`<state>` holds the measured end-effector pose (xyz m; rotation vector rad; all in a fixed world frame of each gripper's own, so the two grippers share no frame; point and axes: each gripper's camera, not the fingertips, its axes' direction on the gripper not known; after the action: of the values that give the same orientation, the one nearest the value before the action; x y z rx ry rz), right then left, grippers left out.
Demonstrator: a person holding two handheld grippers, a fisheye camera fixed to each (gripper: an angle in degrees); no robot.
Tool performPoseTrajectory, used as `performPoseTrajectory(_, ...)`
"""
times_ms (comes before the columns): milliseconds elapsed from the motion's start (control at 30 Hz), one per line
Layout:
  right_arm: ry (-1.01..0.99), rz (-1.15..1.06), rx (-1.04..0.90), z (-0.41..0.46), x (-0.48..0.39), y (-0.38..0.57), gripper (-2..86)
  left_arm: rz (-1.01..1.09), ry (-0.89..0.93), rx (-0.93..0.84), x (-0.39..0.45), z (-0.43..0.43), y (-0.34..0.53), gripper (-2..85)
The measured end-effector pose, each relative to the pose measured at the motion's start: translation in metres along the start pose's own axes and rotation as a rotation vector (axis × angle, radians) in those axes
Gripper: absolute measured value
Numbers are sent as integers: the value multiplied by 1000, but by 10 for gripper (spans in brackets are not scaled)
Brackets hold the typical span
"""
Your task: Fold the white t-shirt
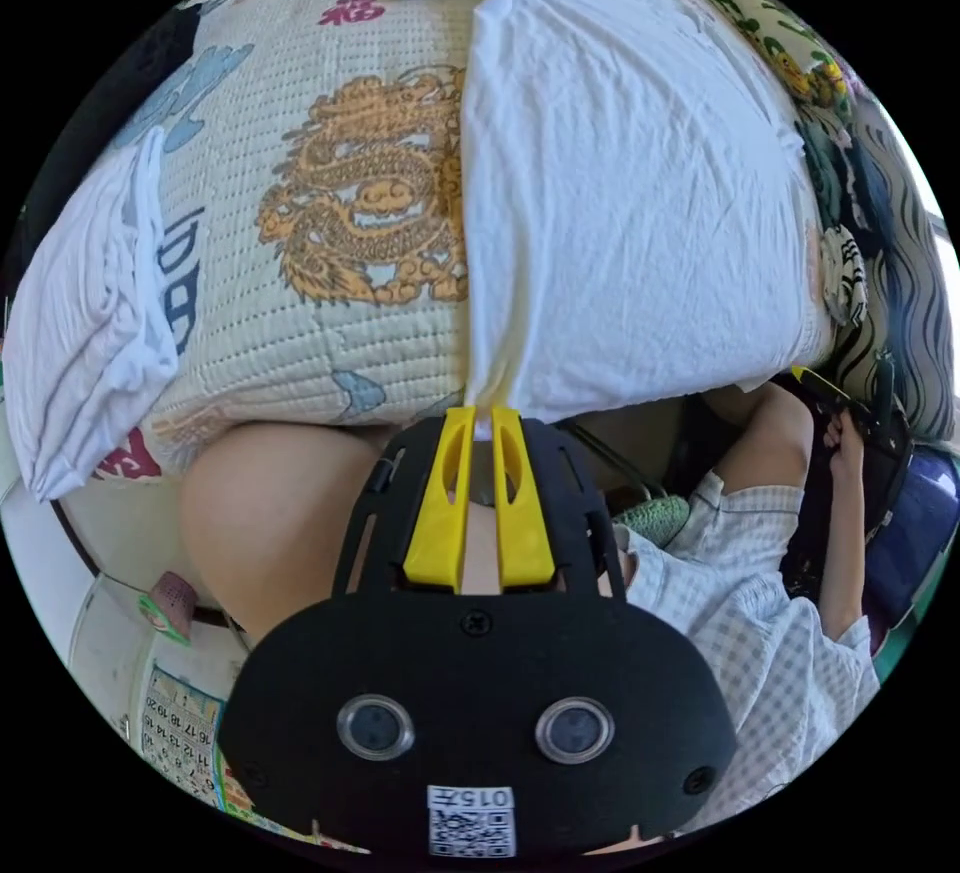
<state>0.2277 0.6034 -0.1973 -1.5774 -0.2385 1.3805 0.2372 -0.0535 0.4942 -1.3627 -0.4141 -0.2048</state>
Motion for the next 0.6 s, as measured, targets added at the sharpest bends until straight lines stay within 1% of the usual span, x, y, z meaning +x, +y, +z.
performPoseTrajectory(33,56,16,-16,7,-3,6,-5,2,4,8,0,-1,5,11)
performPoseTrajectory(67,93,13,-2,10,-7,15,-6,7,13,67,1,-8,17,10)
performPoseTrajectory(100,100,6,18,9,-9,20,-6,12,23,157,2,-21,33,9)
performPoseTrajectory(133,93,-7,71,7,-14,31,-6,15,29,208,3,-28,42,9)
performPoseTrajectory(200,65,-21,171,-3,-19,50,-6,41,58,460,5,-59,85,10)
performPoseTrajectory(233,58,-24,261,-13,-23,65,-6,46,65,522,6,-68,97,10)
performPoseTrajectory(267,60,-26,371,-26,-27,81,-6,58,69,649,8,-84,122,14)
performPoseTrajectory(300,67,-25,433,-34,-30,90,-5,75,50,791,13,-100,151,20)
performPoseTrajectory(333,99,-19,578,-52,-36,111,-5,86,27,868,17,-108,166,24)
performPoseTrajectory(367,139,-17,729,-71,-44,132,-5,104,-35,1026,26,-122,195,35)
performPoseTrajectory(400,154,-18,804,-79,-49,143,-4,121,-93,1182,37,-130,222,49)
performPoseTrajectory(433,179,-31,944,-94,-59,165,-3,125,-113,1252,41,-133,234,52)
performPoseTrajectory(467,203,-55,1063,-103,-70,185,-2,128,-137,1369,50,-136,252,56)
performPoseTrajectory(500,217,-74,1111,-106,-75,194,-1,139,-145,1446,58,-137,264,59)
performPoseTrajectory(567,286,-159,1230,-107,-98,218,6,192,-149,1480,71,-136,270,63)
performPoseTrajectory(600,308,-169,1246,-105,-103,222,8,228,-159,1470,81,-135,267,66)
